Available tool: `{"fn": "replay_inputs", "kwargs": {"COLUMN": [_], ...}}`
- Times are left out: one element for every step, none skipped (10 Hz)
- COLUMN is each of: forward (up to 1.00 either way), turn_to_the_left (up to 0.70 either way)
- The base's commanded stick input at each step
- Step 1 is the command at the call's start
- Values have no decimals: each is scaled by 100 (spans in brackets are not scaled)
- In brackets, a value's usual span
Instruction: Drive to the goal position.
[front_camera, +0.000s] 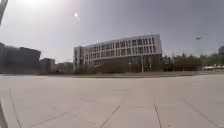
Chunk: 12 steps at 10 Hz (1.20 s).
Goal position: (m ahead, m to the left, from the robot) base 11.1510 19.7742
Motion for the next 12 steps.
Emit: {"fn": "replay_inputs", "kwargs": {"forward": [55,70,70,70,70,70,70,70,70,70,70,70], "turn_to_the_left": [0,4,18,35,35,35,35,35,35,35,35,35]}}
